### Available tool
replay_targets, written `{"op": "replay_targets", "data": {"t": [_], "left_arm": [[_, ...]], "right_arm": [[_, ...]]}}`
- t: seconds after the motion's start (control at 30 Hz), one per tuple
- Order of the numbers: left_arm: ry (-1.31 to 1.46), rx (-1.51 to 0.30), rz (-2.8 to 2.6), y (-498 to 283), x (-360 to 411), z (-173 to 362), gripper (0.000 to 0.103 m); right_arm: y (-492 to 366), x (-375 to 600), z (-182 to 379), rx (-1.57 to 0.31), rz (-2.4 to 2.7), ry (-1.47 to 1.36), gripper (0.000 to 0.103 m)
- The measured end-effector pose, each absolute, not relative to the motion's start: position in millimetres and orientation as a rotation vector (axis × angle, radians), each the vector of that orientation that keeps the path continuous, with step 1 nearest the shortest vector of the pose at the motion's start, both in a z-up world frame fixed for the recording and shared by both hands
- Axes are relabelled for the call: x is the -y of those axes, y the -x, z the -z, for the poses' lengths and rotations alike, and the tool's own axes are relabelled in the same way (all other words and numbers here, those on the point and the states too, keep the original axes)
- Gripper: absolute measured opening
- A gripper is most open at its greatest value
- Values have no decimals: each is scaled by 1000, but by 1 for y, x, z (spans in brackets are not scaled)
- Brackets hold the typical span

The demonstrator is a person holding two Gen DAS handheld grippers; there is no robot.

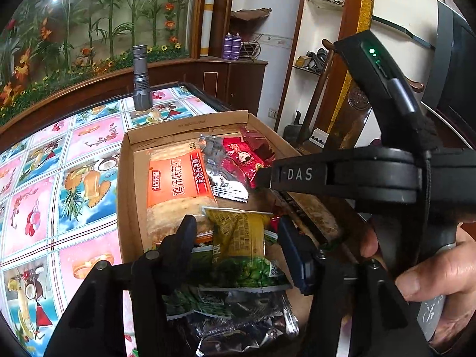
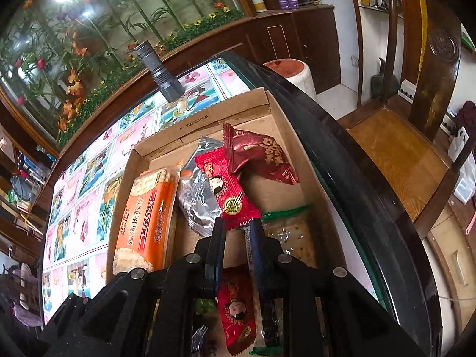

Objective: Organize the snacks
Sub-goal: 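Lower both packs into the box and open both tools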

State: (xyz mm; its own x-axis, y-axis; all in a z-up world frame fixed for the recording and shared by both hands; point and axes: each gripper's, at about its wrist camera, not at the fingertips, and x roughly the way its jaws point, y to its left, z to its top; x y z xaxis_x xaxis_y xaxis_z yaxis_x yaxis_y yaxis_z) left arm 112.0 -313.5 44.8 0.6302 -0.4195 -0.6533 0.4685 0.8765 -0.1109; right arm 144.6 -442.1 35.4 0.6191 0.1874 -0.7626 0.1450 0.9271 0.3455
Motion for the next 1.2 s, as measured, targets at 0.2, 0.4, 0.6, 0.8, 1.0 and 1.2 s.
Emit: {"op": "replay_targets", "data": {"t": [0.2, 0.4, 0.6, 0.8, 1.0, 1.2], "left_arm": [[-71, -723, 502, -114, 313, -46, 65], [-64, -730, 495, -116, 311, -46, 69], [-76, -730, 480, -114, 310, -47, 74], [-94, -723, 468, -112, 311, -47, 77], [-101, -725, 442, -111, 309, -46, 86], [-108, -732, 434, -112, 309, -46, 87]], "right_arm": [[-147, 443, -34, -899, -41, -413, 18], [-151, 444, -32, -892, -48, -431, 18], [-151, 445, -33, -891, -42, -429, 18], [-149, 446, -35, -887, -31, -431, 23], [-145, 449, -39, -868, -11, -433, 48], [-145, 449, -40, -866, -3, -428, 57]]}}
